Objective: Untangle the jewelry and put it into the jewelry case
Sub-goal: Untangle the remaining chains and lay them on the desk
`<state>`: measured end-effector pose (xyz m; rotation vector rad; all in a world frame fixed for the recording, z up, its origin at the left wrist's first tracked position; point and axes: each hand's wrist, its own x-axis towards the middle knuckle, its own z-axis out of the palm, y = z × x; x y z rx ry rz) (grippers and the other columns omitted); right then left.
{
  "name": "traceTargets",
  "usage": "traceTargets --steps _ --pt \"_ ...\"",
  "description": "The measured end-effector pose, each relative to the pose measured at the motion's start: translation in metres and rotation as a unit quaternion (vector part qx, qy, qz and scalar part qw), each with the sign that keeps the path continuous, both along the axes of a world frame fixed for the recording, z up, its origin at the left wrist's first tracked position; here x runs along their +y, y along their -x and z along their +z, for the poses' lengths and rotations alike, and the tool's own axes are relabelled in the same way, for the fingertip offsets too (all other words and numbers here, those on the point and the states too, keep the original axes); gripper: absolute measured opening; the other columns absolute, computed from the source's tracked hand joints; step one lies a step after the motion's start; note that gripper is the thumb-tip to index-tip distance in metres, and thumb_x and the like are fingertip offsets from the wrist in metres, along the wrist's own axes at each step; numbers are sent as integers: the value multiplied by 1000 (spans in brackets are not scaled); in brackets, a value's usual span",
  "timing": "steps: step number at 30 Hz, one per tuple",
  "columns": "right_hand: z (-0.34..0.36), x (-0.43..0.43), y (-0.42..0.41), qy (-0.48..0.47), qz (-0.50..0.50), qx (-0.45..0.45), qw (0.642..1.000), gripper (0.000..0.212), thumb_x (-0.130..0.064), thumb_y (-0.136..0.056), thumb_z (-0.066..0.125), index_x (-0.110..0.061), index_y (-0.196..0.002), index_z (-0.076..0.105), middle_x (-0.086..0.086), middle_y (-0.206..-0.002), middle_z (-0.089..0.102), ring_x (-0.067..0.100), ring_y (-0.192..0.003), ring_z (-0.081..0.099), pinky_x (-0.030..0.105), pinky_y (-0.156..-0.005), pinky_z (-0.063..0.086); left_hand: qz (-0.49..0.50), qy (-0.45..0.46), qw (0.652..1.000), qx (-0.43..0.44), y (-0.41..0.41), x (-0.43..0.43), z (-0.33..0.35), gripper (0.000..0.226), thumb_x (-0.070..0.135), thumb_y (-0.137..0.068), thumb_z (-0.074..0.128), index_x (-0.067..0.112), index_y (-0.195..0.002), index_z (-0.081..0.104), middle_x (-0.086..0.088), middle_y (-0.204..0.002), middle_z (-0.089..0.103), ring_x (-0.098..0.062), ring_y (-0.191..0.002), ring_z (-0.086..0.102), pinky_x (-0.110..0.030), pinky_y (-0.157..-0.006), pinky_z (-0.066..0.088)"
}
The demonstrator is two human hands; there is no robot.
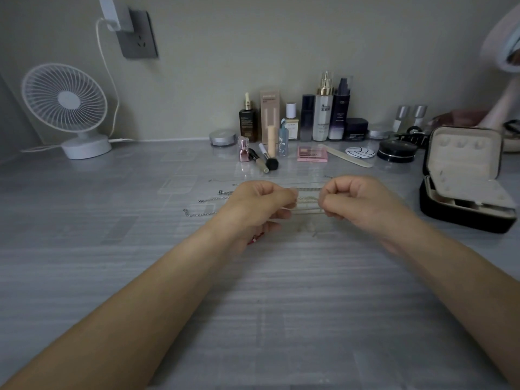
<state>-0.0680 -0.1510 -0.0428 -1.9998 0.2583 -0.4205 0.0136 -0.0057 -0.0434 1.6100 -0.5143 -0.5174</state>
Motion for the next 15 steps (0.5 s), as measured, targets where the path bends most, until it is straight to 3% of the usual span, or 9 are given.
traceTargets --steps 6,11,15 --pt "-1 4 1 27 51 21 998 12 -6 -75 64 -15 -68 67 -8 -58 62 1 -55 52 11 -56 41 -29 55 993 104 0 -2 0 24 27 -90 55 16 -69 53 3 -64 56 -8 -55 53 -21 -52 41" --pt "-3 4 0 51 54 10 997 16 -11 -80 65 -26 -75 67 0 -78 67 6 -69 58 11 -63 45 -42 43 998 34 1 -2 -4 24 24 -89 57 15 -67 55 4 -57 51 -6 -49 47 -16 -47 40" --pt "-2 6 1 44 57 -21 997 7 -19 -81 68 -27 -81 69 4 -89 73 17 -82 66 20 -75 50 -22 6 998 -63 0 -1 -6 20 31 -80 66 20 -64 62 3 -54 54 -13 -52 44 -24 -51 34"
